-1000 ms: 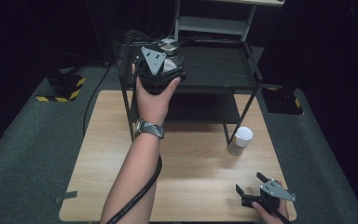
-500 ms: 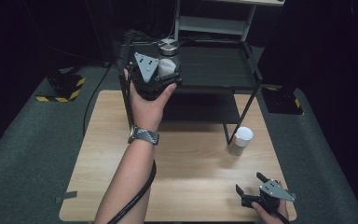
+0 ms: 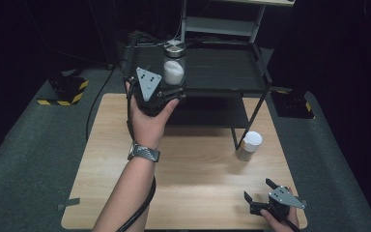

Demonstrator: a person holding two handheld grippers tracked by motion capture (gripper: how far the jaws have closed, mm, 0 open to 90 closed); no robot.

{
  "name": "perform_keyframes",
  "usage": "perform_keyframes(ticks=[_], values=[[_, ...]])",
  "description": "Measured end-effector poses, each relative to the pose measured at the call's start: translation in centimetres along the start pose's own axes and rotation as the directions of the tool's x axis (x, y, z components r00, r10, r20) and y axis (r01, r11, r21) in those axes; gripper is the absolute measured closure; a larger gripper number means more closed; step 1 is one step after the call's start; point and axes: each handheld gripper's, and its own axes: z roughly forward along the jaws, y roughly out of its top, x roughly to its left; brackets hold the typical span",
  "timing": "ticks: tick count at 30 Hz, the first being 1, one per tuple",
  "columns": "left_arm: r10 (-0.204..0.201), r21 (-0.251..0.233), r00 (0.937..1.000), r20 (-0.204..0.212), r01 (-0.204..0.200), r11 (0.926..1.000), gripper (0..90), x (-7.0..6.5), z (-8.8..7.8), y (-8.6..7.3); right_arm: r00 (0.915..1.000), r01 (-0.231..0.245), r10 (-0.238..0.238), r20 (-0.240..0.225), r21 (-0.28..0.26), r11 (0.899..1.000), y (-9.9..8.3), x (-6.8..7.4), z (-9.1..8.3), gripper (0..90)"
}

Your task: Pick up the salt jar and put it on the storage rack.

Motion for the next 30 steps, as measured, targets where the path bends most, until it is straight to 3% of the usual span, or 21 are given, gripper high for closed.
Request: perform_keyframes(ticks=[18,30], values=[[0.011,-0.004,0.9987,0.050,-0.011,0.9999,0.4,0.2,-3.9,-3.7,0.9999,0.012,-0.012,0.002,0.003,1.000,0.1,0.1,0.0,0.6],[0.000,0.023,0.9975,0.071,-0.002,0.9997,0.4,0.7,-6.8,-7.3,0.9999,0.016,-0.016,0.002,0.005,1.000,0.1,0.2,0.0,0.7]])
